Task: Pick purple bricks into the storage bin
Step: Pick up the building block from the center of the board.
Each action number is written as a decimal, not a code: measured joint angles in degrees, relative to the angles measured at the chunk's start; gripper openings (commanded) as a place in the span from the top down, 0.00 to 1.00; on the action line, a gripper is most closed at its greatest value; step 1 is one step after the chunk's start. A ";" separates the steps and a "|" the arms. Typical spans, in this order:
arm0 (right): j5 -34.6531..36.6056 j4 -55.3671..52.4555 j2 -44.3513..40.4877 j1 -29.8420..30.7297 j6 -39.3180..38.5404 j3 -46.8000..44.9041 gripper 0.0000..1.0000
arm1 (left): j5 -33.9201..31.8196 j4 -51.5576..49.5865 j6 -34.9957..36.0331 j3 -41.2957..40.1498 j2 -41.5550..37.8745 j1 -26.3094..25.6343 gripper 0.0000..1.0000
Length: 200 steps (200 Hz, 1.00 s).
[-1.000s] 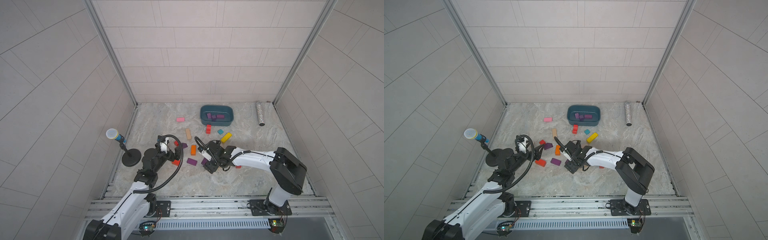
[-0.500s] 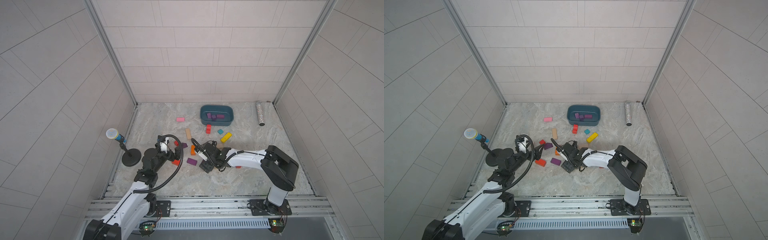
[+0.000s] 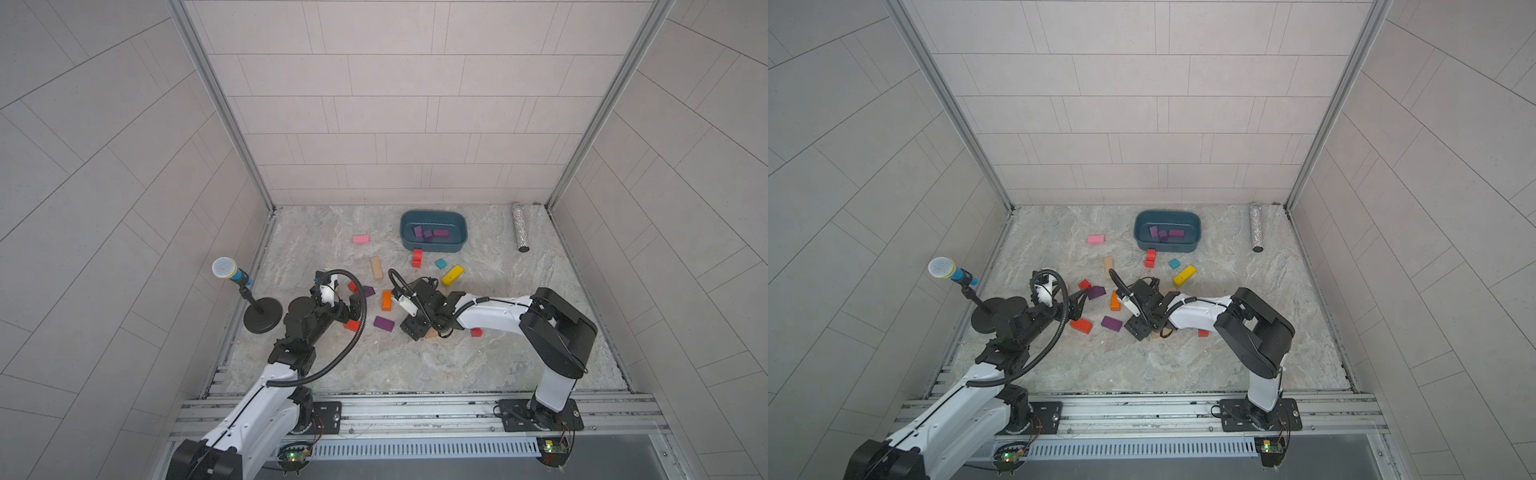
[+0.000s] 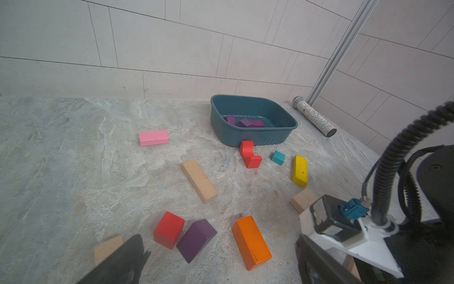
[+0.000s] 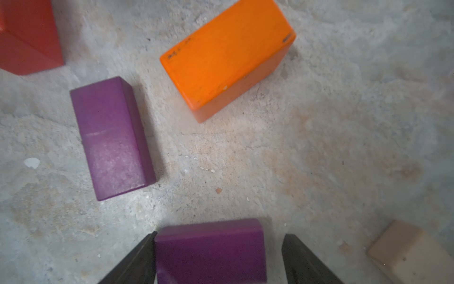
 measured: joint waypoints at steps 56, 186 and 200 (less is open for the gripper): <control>-1.92 1.62 0.70 -0.26 0.52 -0.07 0.38 | -0.04 0.00 0.00 0.00 0.00 0.00 0.00; -0.72 -8.15 -7.58 -4.09 -1.60 8.90 0.47 | -0.04 0.00 0.00 0.00 0.00 0.00 0.00; -0.63 -8.44 -8.41 -6.16 -2.34 12.22 0.47 | -0.04 0.00 0.00 0.00 0.00 -0.02 0.00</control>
